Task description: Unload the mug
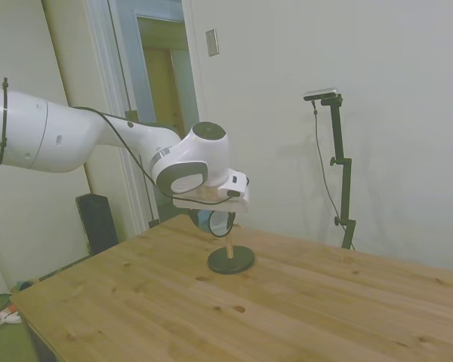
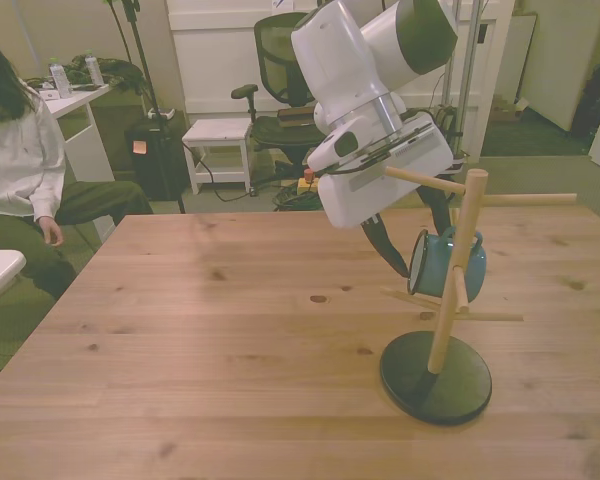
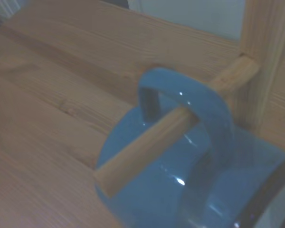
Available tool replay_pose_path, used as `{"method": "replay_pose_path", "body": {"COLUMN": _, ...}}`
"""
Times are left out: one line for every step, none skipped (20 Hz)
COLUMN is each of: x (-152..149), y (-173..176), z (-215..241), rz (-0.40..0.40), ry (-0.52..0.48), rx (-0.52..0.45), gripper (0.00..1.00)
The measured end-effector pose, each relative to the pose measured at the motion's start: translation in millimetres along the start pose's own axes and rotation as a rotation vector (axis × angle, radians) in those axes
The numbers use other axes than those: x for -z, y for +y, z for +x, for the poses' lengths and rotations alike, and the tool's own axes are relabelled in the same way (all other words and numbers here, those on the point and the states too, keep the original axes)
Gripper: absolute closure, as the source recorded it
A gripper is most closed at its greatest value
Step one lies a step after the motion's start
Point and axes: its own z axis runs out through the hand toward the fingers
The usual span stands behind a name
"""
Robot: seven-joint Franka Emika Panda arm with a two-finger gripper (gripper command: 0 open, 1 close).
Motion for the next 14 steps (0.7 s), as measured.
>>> {"method": "replay_pose_path", "body": {"x": -5, "y": -4, "z": 0, "rz": 0.017, "ry": -0.003, "rx": 0.015, "gripper": 0.00}}
{"method": "replay_pose_path", "body": {"x": -10, "y": -7, "z": 0, "rz": 0.032, "ry": -0.008, "rx": 0.032, "gripper": 0.00}}
{"method": "replay_pose_path", "body": {"x": -16, "y": -8, "z": -1, "rz": 0.044, "ry": -0.015, "rx": 0.049, "gripper": 0.00}}
{"method": "replay_pose_path", "body": {"x": -21, "y": -7, "z": -2, "rz": 0.055, "ry": -0.020, "rx": 0.065, "gripper": 0.00}}
{"method": "replay_pose_path", "body": {"x": -24, "y": -7, "z": -2, "rz": 0.061, "ry": -0.023, "rx": 0.075, "gripper": 0.00}}
{"method": "replay_pose_path", "body": {"x": -26, "y": -5, "z": -3, "rz": 0.067, "ry": -0.023, "rx": 0.085, "gripper": 0.00}}
{"method": "replay_pose_path", "body": {"x": -26, "y": -4, "z": -4, "rz": 0.073, "ry": -0.022, "rx": 0.092, "gripper": 0.00}}
{"method": "replay_pose_path", "body": {"x": -26, "y": -4, "z": -5, "rz": 0.080, "ry": -0.021, "rx": 0.096, "gripper": 1.00}}
{"method": "replay_pose_path", "body": {"x": -27, "y": -2, "z": -7, "rz": 0.089, "ry": -0.020, "rx": 0.098, "gripper": 1.00}}
{"method": "replay_pose_path", "body": {"x": -27, "y": 0, "z": -9, "rz": 0.095, "ry": -0.019, "rx": 0.103, "gripper": 1.00}}
{"method": "replay_pose_path", "body": {"x": -26, "y": 1, "z": -11, "rz": 0.101, "ry": -0.015, "rx": 0.110, "gripper": 1.00}}
{"method": "replay_pose_path", "body": {"x": -25, "y": 3, "z": -13, "rz": 0.107, "ry": -0.011, "rx": 0.114, "gripper": 1.00}}
{"method": "replay_pose_path", "body": {"x": -23, "y": 5, "z": -15, "rz": 0.112, "ry": -0.008, "rx": 0.117, "gripper": 1.00}}
{"method": "replay_pose_path", "body": {"x": -22, "y": 6, "z": -15, "rz": 0.116, "ry": -0.004, "rx": 0.120, "gripper": 1.00}}
